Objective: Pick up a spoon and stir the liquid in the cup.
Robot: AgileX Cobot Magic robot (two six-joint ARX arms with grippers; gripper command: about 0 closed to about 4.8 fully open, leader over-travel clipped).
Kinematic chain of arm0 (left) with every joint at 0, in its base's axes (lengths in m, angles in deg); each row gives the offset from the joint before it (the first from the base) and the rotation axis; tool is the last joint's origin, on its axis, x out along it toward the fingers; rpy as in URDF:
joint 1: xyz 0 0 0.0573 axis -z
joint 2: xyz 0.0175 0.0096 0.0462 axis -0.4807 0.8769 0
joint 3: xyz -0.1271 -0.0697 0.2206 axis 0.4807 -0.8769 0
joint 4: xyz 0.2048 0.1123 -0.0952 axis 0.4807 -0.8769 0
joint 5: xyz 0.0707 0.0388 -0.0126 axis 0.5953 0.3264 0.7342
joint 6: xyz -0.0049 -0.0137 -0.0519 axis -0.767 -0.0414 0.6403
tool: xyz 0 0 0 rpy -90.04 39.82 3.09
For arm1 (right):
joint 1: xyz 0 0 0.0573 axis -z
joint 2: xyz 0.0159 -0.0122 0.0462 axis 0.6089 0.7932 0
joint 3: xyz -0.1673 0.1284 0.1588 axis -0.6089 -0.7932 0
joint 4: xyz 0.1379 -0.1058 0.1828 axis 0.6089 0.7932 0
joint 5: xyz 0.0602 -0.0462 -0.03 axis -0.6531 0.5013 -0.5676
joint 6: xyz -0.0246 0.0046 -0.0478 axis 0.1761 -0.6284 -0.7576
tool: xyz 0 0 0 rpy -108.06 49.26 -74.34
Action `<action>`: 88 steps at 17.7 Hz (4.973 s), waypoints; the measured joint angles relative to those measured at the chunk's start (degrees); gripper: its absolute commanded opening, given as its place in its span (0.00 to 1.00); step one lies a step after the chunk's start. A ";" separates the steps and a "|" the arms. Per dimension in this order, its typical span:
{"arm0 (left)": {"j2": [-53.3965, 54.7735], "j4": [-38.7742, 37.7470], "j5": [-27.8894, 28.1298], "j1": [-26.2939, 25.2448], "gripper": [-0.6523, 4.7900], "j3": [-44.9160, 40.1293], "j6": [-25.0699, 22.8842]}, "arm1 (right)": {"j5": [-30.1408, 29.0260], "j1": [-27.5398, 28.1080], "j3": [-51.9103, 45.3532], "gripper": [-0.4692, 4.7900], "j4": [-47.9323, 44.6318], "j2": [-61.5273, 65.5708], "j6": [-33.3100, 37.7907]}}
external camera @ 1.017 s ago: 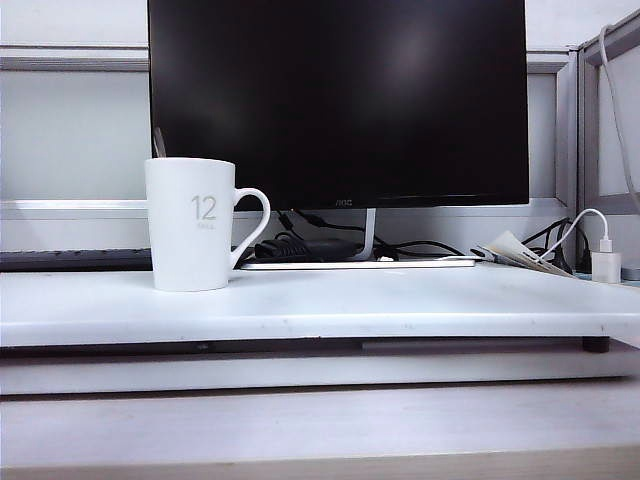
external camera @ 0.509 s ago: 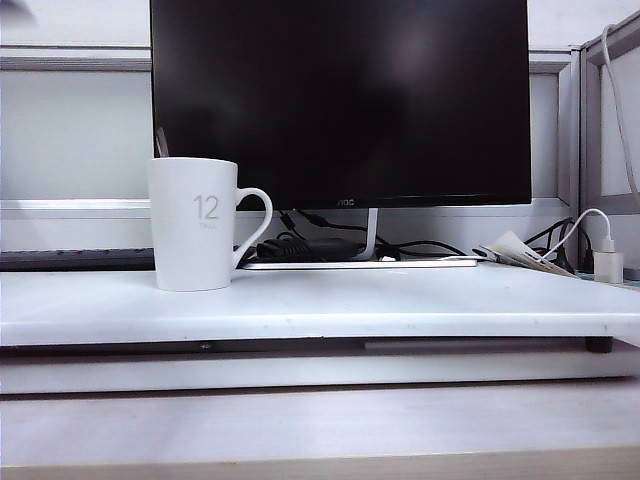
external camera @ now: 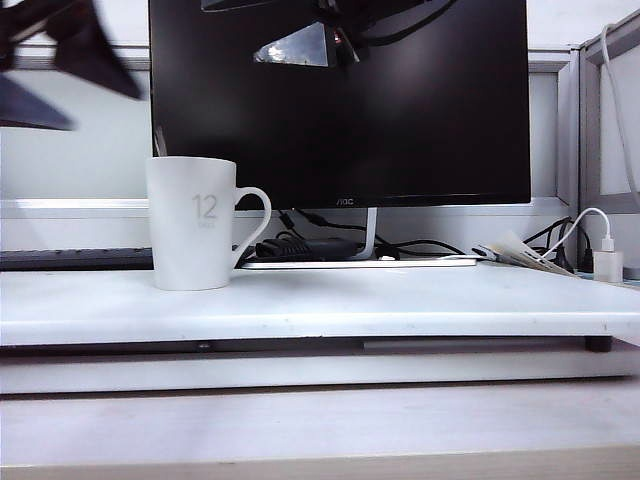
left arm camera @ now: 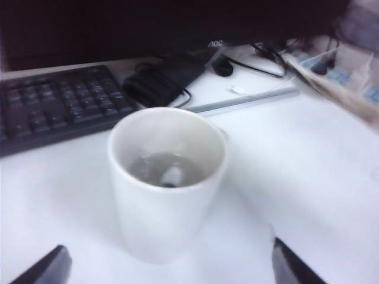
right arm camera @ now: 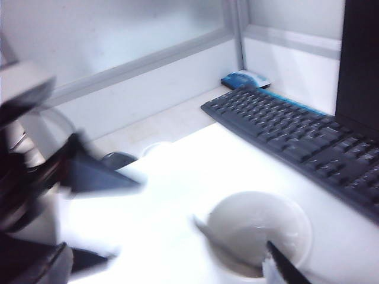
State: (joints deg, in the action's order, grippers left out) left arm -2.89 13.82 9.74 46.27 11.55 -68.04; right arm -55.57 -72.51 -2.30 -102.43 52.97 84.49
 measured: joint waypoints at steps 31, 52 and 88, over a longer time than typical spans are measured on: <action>0.59 -5.16 2.47 -0.02 1.00 0.00 -7.89 | 5.51 -7.45 11.39 0.38 -6.01 21.53 -9.84; 0.59 -3.32 3.37 -0.04 1.00 0.00 -7.89 | 5.53 -1.46 19.65 0.08 -2.80 17.73 -4.52; 0.61 -0.70 4.35 -0.02 1.00 0.00 -7.89 | -1.75 0.15 21.81 0.08 9.16 22.91 -3.82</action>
State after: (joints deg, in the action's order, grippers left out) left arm -2.28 13.12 14.09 46.25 11.55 -75.94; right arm -57.32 -72.36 19.52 -93.27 75.88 80.66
